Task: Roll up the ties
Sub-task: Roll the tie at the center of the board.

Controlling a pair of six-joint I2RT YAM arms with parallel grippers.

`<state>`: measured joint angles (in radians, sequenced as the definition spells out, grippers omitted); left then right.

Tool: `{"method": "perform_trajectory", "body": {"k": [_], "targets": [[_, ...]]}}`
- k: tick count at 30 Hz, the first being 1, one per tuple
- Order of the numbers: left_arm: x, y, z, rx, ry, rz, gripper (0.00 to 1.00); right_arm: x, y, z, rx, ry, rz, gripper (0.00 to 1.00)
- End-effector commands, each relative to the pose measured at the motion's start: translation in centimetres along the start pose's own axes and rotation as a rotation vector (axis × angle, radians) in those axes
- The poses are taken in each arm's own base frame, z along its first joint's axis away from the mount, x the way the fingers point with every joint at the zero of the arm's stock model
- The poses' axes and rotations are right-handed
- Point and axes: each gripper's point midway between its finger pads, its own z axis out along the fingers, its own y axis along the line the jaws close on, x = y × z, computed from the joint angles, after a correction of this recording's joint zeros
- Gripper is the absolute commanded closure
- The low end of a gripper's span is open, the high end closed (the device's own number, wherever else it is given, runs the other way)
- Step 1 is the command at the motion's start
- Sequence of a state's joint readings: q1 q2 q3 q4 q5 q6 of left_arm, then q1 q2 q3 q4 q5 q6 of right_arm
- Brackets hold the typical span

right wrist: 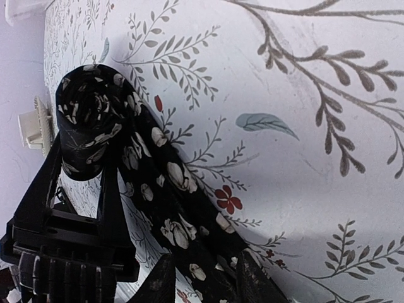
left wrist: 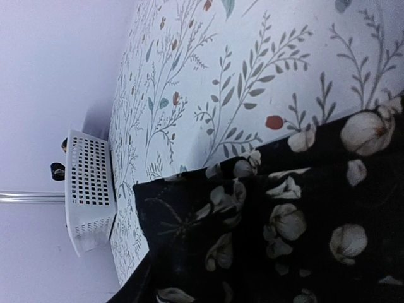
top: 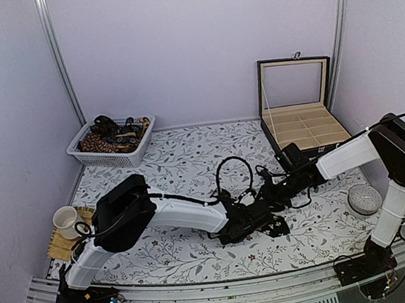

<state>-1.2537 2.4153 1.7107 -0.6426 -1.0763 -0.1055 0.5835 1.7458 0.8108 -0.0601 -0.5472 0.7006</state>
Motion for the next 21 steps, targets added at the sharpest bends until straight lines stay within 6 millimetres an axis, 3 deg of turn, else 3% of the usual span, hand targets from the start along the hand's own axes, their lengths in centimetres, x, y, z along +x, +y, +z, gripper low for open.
{"method": "perform_trajectory", "body": {"k": [1, 11, 21], "targets": [[2.8, -4.2, 0.3, 0.165, 0.063, 0.082, 0.63, -0.3, 0.2, -1.2, 0.028, -0.035, -0.014, 0.67], [2.2, -0.4, 0.9, 0.118, 0.050, 0.011, 0.61, -0.6, 0.8, -1.3, 0.017, -0.042, -0.022, 0.67], [0.8, 1.3, 0.6, 0.105, 0.002, -0.016, 0.57, -1.0, 1.2, -1.2, 0.014, -0.046, -0.024, 0.67]]}}
